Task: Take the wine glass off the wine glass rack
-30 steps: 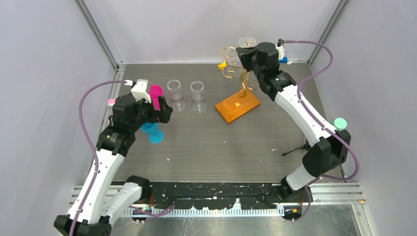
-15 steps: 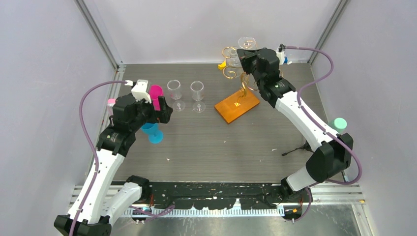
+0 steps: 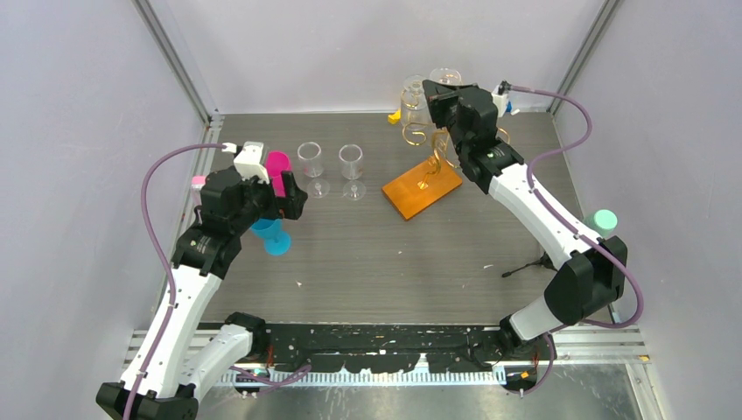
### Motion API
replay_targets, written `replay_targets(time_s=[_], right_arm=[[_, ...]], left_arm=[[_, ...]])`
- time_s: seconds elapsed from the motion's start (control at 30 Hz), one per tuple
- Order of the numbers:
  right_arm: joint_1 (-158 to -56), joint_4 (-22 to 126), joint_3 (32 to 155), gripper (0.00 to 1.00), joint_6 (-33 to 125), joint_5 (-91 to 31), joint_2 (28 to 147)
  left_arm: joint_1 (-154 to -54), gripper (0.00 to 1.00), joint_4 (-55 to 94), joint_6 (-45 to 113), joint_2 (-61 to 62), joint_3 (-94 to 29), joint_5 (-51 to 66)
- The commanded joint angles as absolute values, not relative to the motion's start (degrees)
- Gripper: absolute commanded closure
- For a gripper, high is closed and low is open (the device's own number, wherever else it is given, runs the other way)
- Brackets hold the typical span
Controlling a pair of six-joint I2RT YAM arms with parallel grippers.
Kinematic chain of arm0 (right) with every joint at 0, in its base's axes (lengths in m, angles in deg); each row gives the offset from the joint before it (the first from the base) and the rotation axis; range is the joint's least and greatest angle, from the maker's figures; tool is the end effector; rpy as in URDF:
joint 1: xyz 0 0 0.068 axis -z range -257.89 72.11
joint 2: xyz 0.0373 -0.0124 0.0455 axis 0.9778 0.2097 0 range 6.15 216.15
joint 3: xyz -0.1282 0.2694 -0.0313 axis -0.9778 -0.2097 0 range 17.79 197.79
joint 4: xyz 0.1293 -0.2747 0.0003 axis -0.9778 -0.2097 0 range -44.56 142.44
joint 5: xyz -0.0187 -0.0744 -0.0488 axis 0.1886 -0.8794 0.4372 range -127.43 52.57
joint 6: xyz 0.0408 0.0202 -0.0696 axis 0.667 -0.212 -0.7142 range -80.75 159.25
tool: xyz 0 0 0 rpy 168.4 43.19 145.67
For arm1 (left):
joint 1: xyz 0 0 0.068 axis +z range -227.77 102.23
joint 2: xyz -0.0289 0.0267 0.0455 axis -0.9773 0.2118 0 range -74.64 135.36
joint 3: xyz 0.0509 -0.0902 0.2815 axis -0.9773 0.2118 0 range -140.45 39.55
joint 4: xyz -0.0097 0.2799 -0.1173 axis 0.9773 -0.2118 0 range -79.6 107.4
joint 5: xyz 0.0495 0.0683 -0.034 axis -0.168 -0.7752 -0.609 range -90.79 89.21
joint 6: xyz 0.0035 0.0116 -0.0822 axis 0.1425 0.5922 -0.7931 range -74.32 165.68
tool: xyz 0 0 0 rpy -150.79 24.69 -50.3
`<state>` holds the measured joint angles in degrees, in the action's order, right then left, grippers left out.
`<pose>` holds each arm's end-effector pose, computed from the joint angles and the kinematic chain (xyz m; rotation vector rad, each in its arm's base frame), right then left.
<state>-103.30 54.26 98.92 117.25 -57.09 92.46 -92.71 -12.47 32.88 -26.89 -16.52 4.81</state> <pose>0.4053 0.1654 0.4302 1.0148 1.4185 1.0890 0.2277 -0.0681 0.3773 0.1024 1.9650 -0.4141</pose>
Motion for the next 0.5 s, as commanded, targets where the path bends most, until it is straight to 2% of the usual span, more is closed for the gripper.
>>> replay_targets(time_s=[0.0, 0.47], right_arm=[[-103.29, 62.51, 102.13, 1.00, 122.47, -63.23, 91.41], [-103.30, 58.33, 100.91, 1.00, 123.27, -64.82, 87.99]], left_arm=[[-92.89, 0.00, -10.37, 33.63, -27.37, -16.57, 4.23], [-92.89, 0.00, -9.60, 32.56, -26.92, -16.37, 5.32]])
